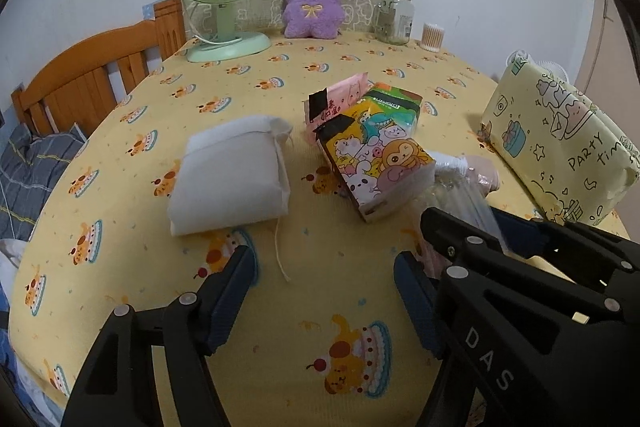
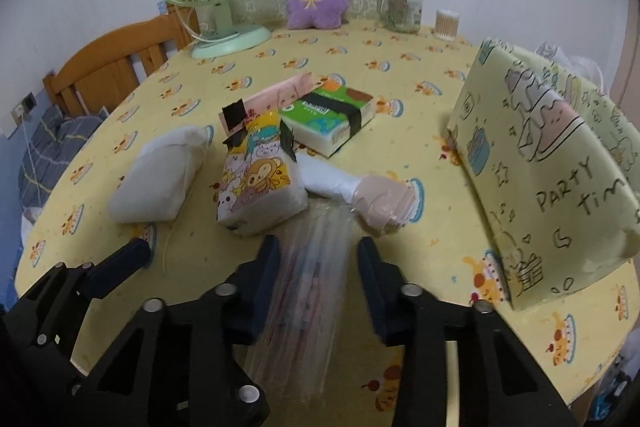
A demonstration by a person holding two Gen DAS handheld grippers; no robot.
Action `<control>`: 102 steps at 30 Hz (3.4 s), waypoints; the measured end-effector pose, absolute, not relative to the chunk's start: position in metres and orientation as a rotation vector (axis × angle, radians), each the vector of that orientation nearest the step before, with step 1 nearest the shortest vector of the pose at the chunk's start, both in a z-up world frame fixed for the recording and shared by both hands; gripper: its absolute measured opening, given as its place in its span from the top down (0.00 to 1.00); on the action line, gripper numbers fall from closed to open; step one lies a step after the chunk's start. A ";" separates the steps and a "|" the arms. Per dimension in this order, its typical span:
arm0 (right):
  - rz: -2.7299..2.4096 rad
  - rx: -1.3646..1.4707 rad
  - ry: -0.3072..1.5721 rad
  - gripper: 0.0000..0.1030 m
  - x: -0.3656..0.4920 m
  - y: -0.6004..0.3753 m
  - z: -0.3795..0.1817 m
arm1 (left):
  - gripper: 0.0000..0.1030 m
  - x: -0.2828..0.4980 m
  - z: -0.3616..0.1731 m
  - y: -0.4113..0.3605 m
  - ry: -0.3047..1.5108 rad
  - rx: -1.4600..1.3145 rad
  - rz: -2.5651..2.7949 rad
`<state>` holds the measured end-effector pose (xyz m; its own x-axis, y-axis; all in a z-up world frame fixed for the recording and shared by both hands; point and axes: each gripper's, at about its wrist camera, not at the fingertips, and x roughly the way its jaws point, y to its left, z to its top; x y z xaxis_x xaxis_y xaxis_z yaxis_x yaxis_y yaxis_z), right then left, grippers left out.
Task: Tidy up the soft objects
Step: 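Grasp the clear plastic bag with the right gripper while the left gripper grasps the cartoon snack pack, then lift the snack pack with the left gripper while the right gripper lifts the clear bag toward the box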
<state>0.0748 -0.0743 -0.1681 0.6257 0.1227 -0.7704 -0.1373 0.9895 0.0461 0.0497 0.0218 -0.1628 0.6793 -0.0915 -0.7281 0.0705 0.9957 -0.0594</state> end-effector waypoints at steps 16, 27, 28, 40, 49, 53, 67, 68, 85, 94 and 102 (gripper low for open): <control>0.175 0.004 0.777 0.82 0.064 -0.088 -0.136 | 0.28 0.053 -0.138 0.010 0.766 -0.045 -0.098; 0.149 0.001 0.730 0.82 0.077 -0.102 -0.121 | 0.28 0.074 -0.128 -0.003 0.743 -0.074 -0.110; 0.147 0.002 0.729 0.82 0.079 -0.104 -0.120 | 0.28 0.076 -0.128 -0.004 0.740 -0.074 -0.109; 0.132 0.015 0.745 0.82 0.110 -0.113 -0.127 | 0.33 0.107 -0.138 -0.010 0.781 -0.087 -0.106; 0.149 0.026 0.778 0.82 0.124 -0.110 -0.138 | 0.50 0.114 -0.148 -0.006 0.805 -0.115 -0.085; 0.145 0.035 0.784 0.82 0.124 -0.112 -0.140 | 0.57 0.111 -0.146 -0.007 0.795 -0.107 -0.078; 0.134 0.040 0.779 0.82 0.109 -0.115 -0.136 | 0.77 0.091 -0.136 -0.008 0.773 -0.077 -0.095; 0.135 0.039 0.778 0.82 0.108 -0.114 -0.135 | 0.78 0.090 -0.136 -0.007 0.772 -0.077 -0.094; 0.138 0.025 0.715 0.82 0.086 -0.113 -0.093 | 0.79 0.065 -0.092 -0.009 0.702 -0.061 -0.092; 0.129 0.009 0.674 0.82 0.075 -0.113 -0.068 | 0.79 0.055 -0.065 -0.011 0.656 -0.044 -0.080; 0.134 0.005 0.630 0.82 0.073 -0.113 -0.043 | 0.79 0.053 -0.043 -0.011 0.617 -0.038 -0.081</control>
